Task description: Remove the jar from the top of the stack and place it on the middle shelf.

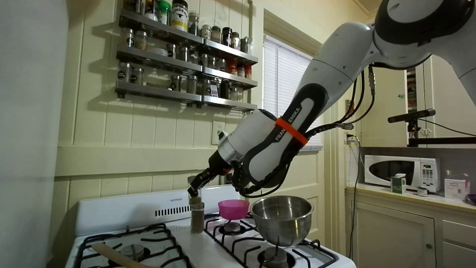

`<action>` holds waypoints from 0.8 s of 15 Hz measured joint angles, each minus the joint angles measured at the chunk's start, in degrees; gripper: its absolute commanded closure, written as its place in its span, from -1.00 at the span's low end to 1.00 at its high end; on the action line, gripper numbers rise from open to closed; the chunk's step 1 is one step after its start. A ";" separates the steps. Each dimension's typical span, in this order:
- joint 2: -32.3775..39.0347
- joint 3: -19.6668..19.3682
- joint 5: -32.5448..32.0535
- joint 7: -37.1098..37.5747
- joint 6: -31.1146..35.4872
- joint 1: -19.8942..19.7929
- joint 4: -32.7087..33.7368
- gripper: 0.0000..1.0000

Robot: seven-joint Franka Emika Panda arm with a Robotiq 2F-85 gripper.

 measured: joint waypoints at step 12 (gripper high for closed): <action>-5.10 -2.16 3.98 0.25 -0.50 5.27 1.47 0.51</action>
